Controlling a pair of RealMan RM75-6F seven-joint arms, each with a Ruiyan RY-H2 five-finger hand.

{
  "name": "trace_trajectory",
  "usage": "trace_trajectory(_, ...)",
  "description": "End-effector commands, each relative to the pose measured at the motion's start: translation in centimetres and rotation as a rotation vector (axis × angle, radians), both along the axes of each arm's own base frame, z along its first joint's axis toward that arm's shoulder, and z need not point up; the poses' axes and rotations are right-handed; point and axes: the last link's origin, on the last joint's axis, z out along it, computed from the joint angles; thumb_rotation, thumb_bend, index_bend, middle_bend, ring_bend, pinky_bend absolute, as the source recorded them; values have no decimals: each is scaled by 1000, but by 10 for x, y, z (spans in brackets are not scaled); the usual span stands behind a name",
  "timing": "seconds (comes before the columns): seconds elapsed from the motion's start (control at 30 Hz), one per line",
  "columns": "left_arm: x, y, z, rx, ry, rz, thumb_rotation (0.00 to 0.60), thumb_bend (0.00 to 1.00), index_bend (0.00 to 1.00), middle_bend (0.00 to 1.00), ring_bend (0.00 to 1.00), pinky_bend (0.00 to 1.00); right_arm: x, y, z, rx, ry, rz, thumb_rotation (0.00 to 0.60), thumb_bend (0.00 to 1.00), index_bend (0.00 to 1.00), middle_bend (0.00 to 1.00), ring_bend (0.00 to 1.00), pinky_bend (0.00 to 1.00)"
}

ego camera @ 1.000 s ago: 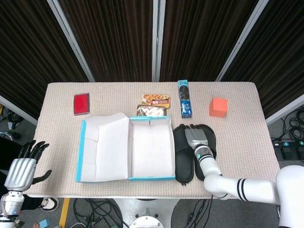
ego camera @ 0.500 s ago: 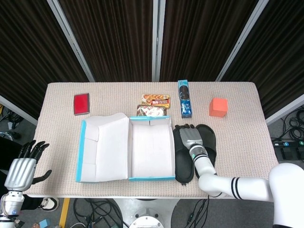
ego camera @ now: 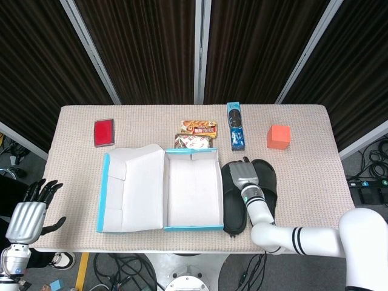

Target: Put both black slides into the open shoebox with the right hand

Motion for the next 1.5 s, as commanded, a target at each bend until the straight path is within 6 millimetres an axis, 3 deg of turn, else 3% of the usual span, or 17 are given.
trace_trajectory(0.03, 0, 0, 0, 0, 0, 0, 600, 196, 141, 117, 35, 78, 0, 0, 3, -12, -10, 2, 600, 190, 375, 363, 201, 12)
trace_trajectory(0.2, 0, 0, 0, 0, 0, 0, 600, 196, 141, 117, 35, 78, -1, 2, 10, -45, -42, 15, 600, 220, 442, 418, 261, 47)
trace_trajectory(0.53, 0, 0, 0, 0, 0, 0, 600, 196, 141, 117, 35, 79, -5, 9, 38, -110, -113, 59, 600, 234, 463, 436, 282, 80)
trace_trajectory(0.73, 0, 0, 0, 0, 0, 0, 600, 196, 141, 117, 35, 78, -2, 18, 70, -165, -159, 104, 600, 237, 469, 441, 287, 102)
trace_trajectory(0.97, 0, 0, 0, 0, 0, 0, 600, 196, 141, 117, 35, 78, 12, 32, 122, -254, -252, 169, 600, 240, 472, 443, 287, 106)
trace_trajectory(1.07, 0, 0, 0, 0, 0, 0, 600, 196, 141, 117, 35, 79, 19, 37, 133, -273, -333, 179, 600, 242, 472, 443, 287, 112)
trace_trajectory(1.23, 0, 0, 0, 0, 0, 0, 600, 196, 141, 117, 35, 79, 28, 38, 127, -283, -467, 203, 600, 239, 472, 443, 287, 122)
trace_trajectory(1.5, 0, 0, 0, 0, 0, 0, 600, 196, 141, 117, 35, 79, 41, 29, 75, -267, -710, 178, 600, 233, 472, 443, 287, 134)
